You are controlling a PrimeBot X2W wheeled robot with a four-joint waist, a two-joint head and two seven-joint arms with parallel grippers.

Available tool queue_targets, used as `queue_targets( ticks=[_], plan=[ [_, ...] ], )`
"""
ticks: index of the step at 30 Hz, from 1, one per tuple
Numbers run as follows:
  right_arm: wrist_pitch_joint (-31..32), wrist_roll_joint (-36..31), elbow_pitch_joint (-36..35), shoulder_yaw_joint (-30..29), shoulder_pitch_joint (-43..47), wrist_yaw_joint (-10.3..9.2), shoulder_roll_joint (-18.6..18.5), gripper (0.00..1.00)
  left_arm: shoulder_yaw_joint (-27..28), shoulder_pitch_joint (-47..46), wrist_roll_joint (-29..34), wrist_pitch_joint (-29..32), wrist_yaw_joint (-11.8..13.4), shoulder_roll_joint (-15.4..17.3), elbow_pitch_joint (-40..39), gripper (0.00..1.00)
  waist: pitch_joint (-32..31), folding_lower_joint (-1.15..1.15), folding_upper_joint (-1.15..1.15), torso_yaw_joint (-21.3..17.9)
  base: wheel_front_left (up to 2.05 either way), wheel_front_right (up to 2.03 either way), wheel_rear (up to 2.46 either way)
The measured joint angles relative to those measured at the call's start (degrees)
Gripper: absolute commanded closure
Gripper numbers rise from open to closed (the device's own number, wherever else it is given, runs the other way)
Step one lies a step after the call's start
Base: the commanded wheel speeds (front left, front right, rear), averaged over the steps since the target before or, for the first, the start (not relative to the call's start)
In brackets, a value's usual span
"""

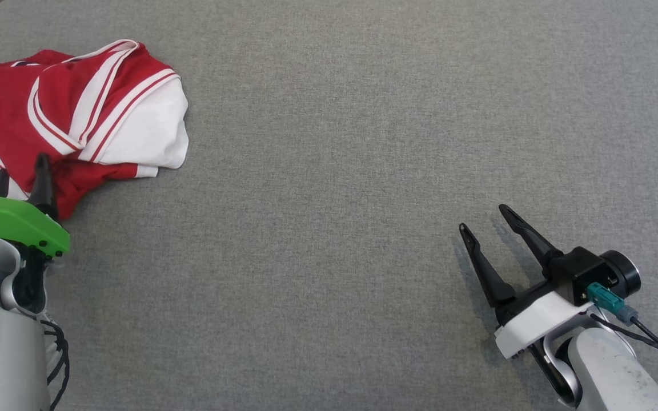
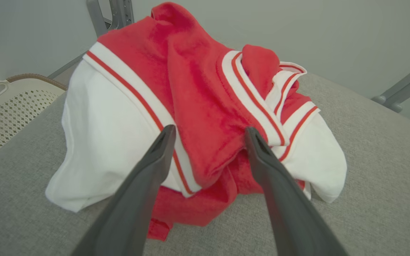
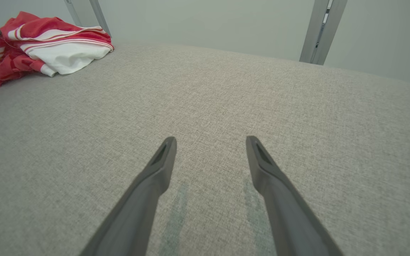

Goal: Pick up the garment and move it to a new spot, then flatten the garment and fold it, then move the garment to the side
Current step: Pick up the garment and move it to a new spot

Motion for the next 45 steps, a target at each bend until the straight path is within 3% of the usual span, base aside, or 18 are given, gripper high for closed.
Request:
queue_targets(
  ticks=[6, 7, 9, 11, 12, 13, 14, 15, 25, 31, 34, 37, 42, 45],
  plan=[
    [0.0, 0.0, 0.3, -0.1, 0.0, 0.00, 0.5, 0.00, 0.0, -0.5, 0.0, 0.5, 0.0, 0.1, 3.4, 0.00, 0.1, 0.00, 0.00, -0.3, 0.00, 0.00, 0.00],
    [0.0, 0.0, 0.3, -0.1, -0.1, 0.00, 0.5, 0.00, 0.0, -0.8, 0.0, 0.5, 0.0, 0.2, 3.8, 0.06, 0.1, 0.00, 0.00, -0.4, 0.00, 0.00, 0.00],
    [0.0, 0.0, 0.3, -0.2, -0.2, 0.00, 0.6, 0.00, 0.0, -1.3, 0.0, 0.4, 0.0, 0.4, 4.5, 0.06, 0.1, 0.00, 0.00, -0.5, 0.00, 0.00, 0.00],
    [0.0, 0.0, 0.3, -0.3, -0.4, 0.00, 0.7, 0.00, 0.0, -1.8, 0.0, -0.1, 0.0, 0.6, 4.9, 0.27, 0.2, -0.01, 0.00, -0.7, 0.00, 0.00, 0.00],
    [0.0, 0.0, 0.4, -0.4, -0.4, 0.00, 0.7, 0.00, 0.0, -2.2, 0.1, -0.1, 0.0, 0.7, 5.2, 0.51, 0.2, 0.00, 0.00, -0.8, 0.00, 0.00, 0.00],
    [0.0, 0.0, 0.4, -0.5, -0.5, 0.00, 0.7, 0.00, 0.0, -2.5, 0.1, -0.1, 0.0, 0.7, 5.5, 0.60, 0.2, 0.00, 0.00, -0.8, 0.00, 0.00, 0.00],
    [0.0, 0.0, 0.5, -0.5, -0.5, 0.00, 0.7, 0.00, -0.1, -2.8, 0.1, -0.1, 0.0, 0.7, 6.0, 0.75, 0.2, 0.00, 0.00, -0.9, 0.00, 0.00, 0.00],
    [0.0, 0.0, 0.5, -0.5, -0.5, 0.00, 0.7, 0.00, -0.2, -3.0, 0.2, -0.1, -0.1, 0.8, 6.4, 1.00, 0.3, -0.01, 0.00, -1.0, 0.00, 0.00, 0.00],
    [0.0, 0.1, 1.6, -0.5, -0.6, 0.00, 1.8, 0.00, -0.9, -4.7, 0.6, -1.1, -0.4, 1.9, 8.4, 1.00, -1.0, 0.00, 0.00, -2.0, 0.00, 0.00, 0.00],
    [0.0, 0.2, 2.4, -0.5, -0.4, 0.00, 2.7, 0.00, -6.5, -9.8, 2.0, -0.3, -1.3, 1.7, 4.4, 1.00, -2.6, 0.00, 0.00, -2.4, 0.00, 0.00, 0.00],
    [0.0, 0.2, 3.0, -0.2, -0.2, 0.00, 3.0, 0.00, -10.8, -12.8, 2.1, 1.3, -1.7, -0.7, 1.2, 1.00, -3.7, 0.00, 0.00, -2.5, 0.00, 0.00, 0.00],
    [0.0, 0.5, 3.5, 0.7, 0.1, 0.00, 3.8, 0.00, -15.2, -13.5, 1.0, 3.9, -1.8, -5.0, -1.4, 1.00, -4.9, -0.01, 0.00, -2.7, 0.00, 0.00, 0.00],
    [0.0, 0.9, 3.7, 2.5, 0.2, 0.01, 5.4, 0.00, -25.2, -13.5, -6.9, 9.3, -1.8, -12.3, -7.9, 1.00, -6.6, -0.01, 0.00, -3.9, 0.00, 0.00, 0.00],
    [0.0, 1.2, 3.8, 3.1, 0.2, 0.01, 5.8, 0.00, -29.8, -13.3, -10.0, 11.6, -1.8, -11.6, -10.9, 1.00, -7.3, -0.01, 0.00, -5.2, 0.00, 0.00, 0.00]
  ],
)
